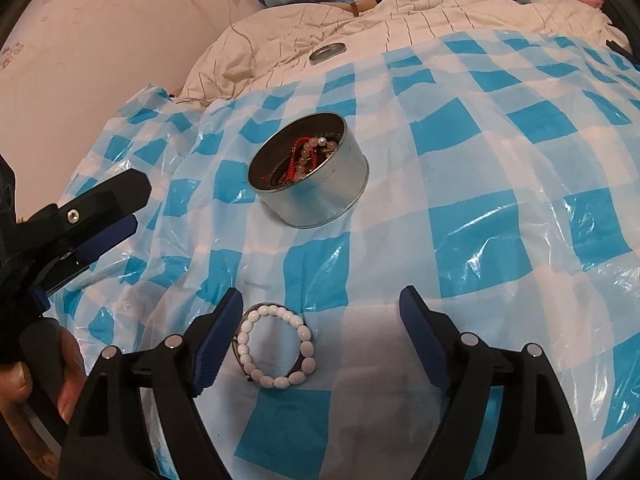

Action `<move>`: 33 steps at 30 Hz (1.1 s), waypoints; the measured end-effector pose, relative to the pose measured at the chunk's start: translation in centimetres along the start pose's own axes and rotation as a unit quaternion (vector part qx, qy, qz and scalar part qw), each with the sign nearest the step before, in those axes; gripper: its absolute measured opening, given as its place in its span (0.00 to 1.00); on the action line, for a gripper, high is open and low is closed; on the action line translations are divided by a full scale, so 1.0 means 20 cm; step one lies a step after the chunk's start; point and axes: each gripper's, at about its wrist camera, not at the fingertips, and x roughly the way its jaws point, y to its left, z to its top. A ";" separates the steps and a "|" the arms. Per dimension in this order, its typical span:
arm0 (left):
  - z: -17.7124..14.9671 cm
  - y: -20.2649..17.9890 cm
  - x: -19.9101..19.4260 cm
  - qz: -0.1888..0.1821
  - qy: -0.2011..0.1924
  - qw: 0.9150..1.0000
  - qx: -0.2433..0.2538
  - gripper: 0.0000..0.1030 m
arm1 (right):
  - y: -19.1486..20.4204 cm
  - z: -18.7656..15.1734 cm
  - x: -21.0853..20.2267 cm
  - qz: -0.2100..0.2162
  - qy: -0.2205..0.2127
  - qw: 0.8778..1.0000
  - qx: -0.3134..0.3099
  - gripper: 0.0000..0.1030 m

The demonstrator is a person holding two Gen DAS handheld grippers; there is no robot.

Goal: Organize jewelry
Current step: 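Move both open tools over the white bead bracelet and silver bangle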

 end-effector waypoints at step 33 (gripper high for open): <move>-0.01 -0.01 0.08 0.011 0.017 1.000 0.008 0.89 | 0.03 -0.02 0.03 -0.001 0.013 1.000 -0.012 0.82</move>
